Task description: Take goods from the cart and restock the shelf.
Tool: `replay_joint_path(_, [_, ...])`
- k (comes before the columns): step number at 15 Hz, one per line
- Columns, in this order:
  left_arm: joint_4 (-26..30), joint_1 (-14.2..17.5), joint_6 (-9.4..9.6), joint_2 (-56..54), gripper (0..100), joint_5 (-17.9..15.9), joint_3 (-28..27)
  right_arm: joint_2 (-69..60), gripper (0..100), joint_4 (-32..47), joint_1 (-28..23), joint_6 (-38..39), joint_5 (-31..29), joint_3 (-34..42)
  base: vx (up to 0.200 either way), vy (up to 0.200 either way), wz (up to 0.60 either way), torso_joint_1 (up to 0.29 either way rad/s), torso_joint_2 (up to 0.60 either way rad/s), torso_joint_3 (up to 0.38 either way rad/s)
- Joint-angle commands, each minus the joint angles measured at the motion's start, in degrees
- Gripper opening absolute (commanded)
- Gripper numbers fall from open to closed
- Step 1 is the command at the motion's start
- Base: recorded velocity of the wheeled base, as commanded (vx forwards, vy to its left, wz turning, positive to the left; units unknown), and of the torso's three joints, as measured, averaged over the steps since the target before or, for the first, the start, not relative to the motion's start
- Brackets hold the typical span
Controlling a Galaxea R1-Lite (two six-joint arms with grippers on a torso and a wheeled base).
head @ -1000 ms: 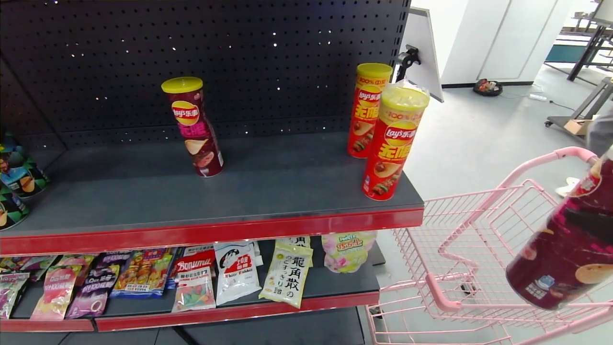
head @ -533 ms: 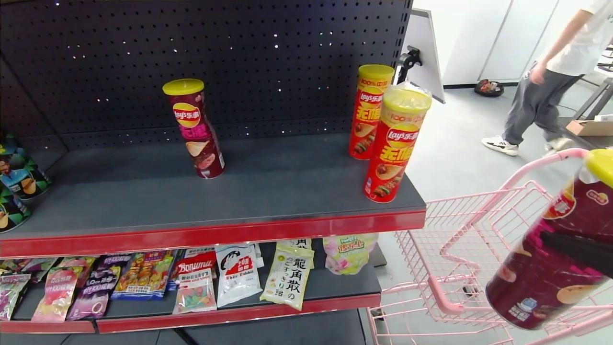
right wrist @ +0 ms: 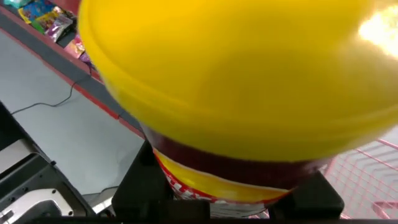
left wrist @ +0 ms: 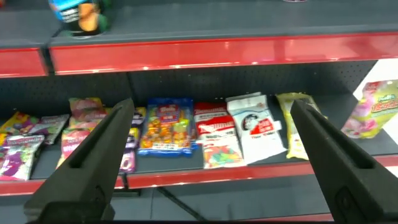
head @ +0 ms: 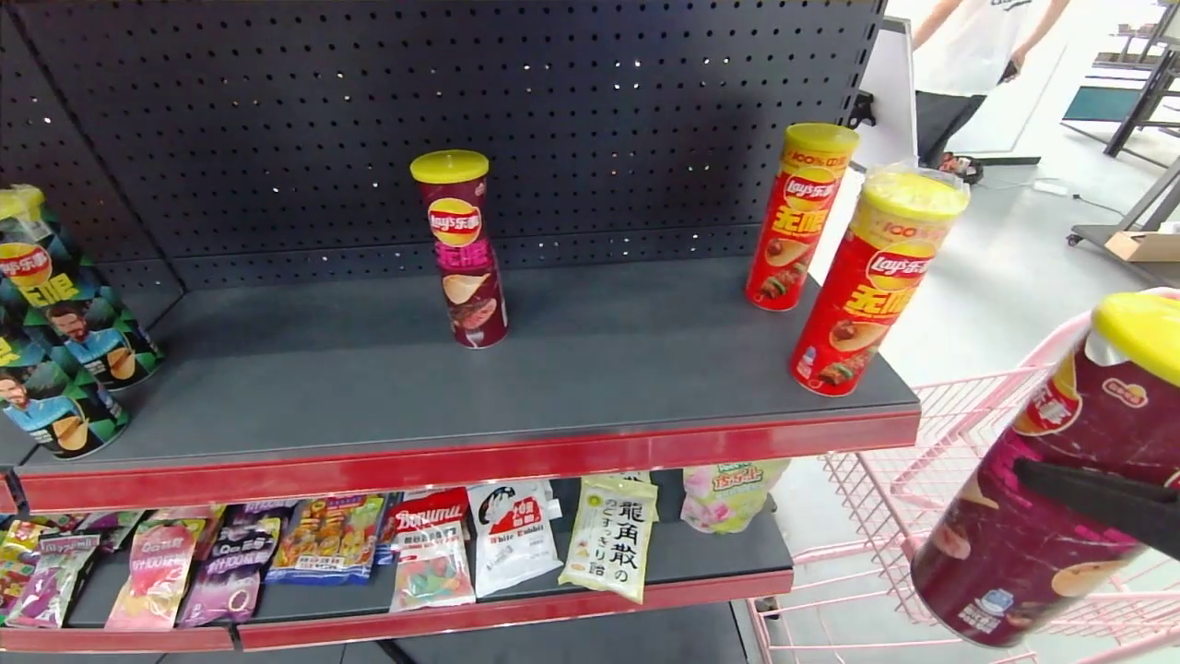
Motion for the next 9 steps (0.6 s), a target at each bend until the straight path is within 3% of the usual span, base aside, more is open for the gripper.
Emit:
replay_joint_path(1, [0.0, -0.02, 0.0, 0.05, 100, -0.01, 0.0, 0.61, 0, -0.06, 2.79, -0.15, -0.1, -0.01, 0.0, 0.2, 0.0, -0.007, 0.0, 0.002])
replay_joint_path(9, [0.0, -0.02, 0.0, 0.05, 100, -0.01, 0.0, 3.51, 0, -3.39, 2.97, -2.26, -0.18, -0.72, 0.0, 0.2, 0.0, 0.001, 0.0, 0.005])
